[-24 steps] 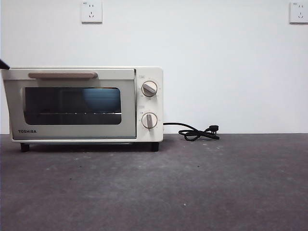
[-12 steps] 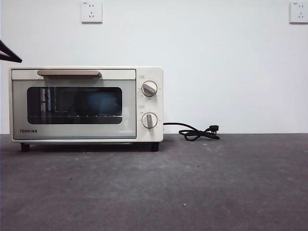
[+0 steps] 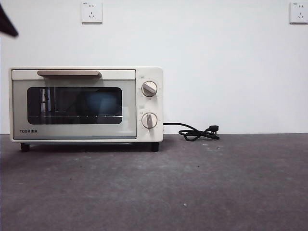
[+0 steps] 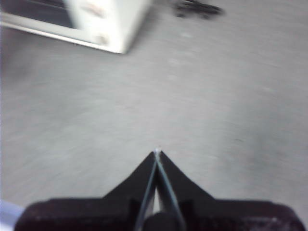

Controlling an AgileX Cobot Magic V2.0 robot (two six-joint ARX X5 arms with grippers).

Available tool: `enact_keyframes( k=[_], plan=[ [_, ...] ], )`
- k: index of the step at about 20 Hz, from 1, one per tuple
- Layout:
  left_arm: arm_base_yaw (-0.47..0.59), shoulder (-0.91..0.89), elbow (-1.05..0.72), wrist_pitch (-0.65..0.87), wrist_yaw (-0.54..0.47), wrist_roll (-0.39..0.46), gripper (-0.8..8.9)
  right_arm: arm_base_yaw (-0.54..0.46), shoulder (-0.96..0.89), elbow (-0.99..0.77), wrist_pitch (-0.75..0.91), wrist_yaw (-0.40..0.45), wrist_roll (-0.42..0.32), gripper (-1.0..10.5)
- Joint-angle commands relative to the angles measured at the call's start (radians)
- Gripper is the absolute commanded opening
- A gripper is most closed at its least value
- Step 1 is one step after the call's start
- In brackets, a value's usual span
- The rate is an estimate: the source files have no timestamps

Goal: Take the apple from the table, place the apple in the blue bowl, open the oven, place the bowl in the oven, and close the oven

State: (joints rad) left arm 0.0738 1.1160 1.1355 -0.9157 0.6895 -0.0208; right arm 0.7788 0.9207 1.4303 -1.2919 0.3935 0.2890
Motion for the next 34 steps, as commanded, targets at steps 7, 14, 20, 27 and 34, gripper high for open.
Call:
enact_keyframes(
  k=[7, 14, 20, 27, 34],
  plan=[
    [-0.071, -0.311, -0.001, 0.011, -0.326, 0.052, -0.04, 0.001, 0.093, -0.007, 0.005, 0.053, 0.034, 0.0],
    [-0.072, -0.306, -0.001, 0.019, -0.323, 0.051, -0.04, 0.0, 0.137, -0.007, 0.008, 0.053, 0.034, 0.0],
    [-0.074, -0.252, -0.001, 0.042, -0.356, 0.161, -0.03, 0.0, 0.137, -0.007, 0.009, 0.053, 0.034, 0.0],
    [-0.077, -0.425, -0.183, 0.46, -0.349, 0.293, -0.04, 0.0, 0.137, -0.006, 0.009, 0.053, 0.034, 0.0],
    [-0.078, -0.676, -0.702, 0.8, -0.474, 0.186, -0.04, 0.0, 0.137, -0.007, 0.009, 0.053, 0.034, 0.0]
  ],
)
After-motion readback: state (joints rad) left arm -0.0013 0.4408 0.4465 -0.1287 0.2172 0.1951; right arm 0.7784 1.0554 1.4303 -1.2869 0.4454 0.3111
